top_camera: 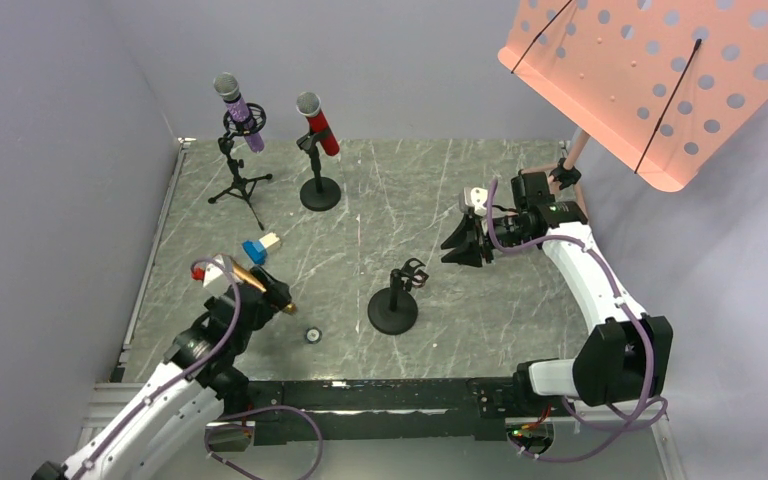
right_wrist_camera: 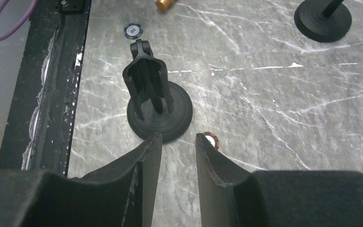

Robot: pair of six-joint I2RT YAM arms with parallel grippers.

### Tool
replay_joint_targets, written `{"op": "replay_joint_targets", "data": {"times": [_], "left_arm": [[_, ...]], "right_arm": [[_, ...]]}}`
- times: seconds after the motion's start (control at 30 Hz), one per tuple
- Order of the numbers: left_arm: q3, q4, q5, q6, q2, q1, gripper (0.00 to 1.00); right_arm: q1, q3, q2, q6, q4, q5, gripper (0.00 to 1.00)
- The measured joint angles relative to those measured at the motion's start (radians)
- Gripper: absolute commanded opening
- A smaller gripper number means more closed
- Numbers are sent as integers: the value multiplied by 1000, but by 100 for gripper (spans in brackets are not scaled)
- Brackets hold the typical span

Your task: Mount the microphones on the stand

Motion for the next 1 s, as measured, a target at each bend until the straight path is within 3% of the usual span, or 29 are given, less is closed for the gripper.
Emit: {"op": "replay_joint_targets", "data": {"times": [0.2, 0.33, 0.47, 0.67, 0.8, 0.93, 1.0], "left_arm": [[172, -122, -96, -151, 358, 93, 99], [274, -128, -48, -157, 574, 259, 99], [309, -108, 13, -135, 678, 385, 98], [401, -71, 91, -89, 898, 505, 87], [412, -33, 110, -77, 995, 534, 78], [419, -23, 117, -77, 1040, 537, 62], [426, -13, 117, -77, 1065, 539, 59]], "right_arm": [[-3, -14, 0, 13, 21, -2, 39], [-8, -24, -11, 19, 36, -4, 39], [-16, -24, -19, 18, 36, -5, 40], [-24, -24, -25, 5, 34, -6, 40], [-27, -24, -25, -6, 29, -7, 40], [-32, -24, -25, -26, 7, -10, 41], [-33, -24, -25, -41, -11, -10, 40]]}}
